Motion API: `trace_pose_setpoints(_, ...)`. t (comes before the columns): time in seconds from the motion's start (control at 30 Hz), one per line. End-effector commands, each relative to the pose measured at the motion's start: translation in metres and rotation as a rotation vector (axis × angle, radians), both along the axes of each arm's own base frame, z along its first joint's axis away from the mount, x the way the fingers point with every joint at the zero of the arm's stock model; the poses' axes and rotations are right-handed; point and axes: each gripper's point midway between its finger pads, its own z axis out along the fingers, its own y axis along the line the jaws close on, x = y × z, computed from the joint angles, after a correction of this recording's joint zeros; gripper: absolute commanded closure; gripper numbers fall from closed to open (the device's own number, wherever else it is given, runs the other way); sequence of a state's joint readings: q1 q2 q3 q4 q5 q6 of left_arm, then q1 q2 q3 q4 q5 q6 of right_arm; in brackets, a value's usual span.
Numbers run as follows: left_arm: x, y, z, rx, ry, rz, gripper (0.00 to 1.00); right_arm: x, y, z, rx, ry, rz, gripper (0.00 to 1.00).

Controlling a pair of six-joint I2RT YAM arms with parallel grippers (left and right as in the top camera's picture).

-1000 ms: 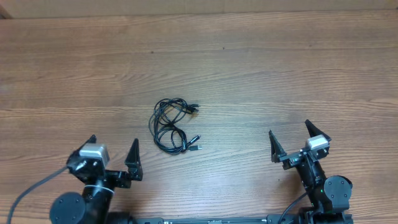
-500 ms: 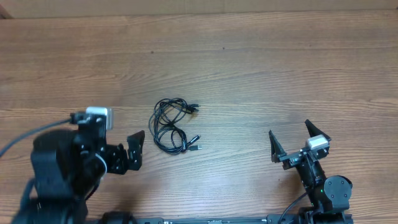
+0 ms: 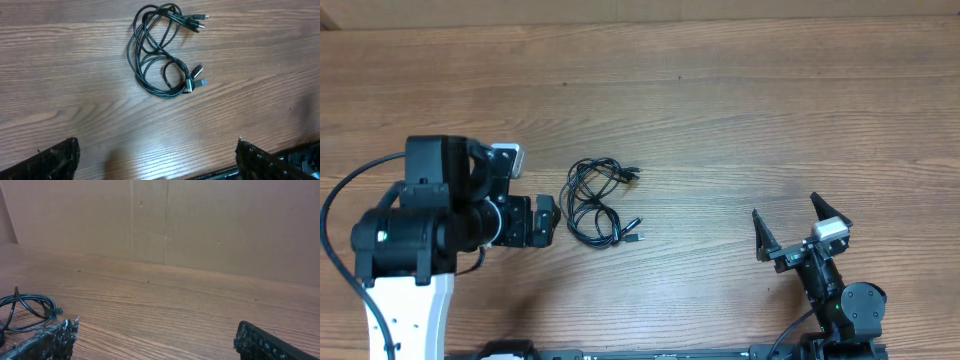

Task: Untangle cables
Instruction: 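Move the left gripper forward over the black cable tangle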

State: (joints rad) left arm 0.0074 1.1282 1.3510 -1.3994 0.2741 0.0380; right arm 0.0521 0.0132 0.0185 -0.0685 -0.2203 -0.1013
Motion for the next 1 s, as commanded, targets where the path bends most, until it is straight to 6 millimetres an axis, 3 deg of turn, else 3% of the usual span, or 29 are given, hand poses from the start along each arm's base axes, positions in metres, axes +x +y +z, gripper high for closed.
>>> trace_pose_setpoints(0.0,0.006,-0.001,0.002,-0.003,-0.002,-0.027,0.00,0.001,-0.002,-0.003,0.007,0.003,-0.012,0.00)
trace_pose_setpoints(0.4,0.009,-0.001,-0.021,-0.008,0.136,-0.025,0.00,0.001,-0.002,-0.003,0.007,0.003,-0.012,0.00)
trace_pose_setpoints(0.97,-0.003,-0.002,-0.027,-0.009,0.201,-0.024,0.01,0.001,-0.002,-0.003,0.007,0.003,-0.012,0.00)
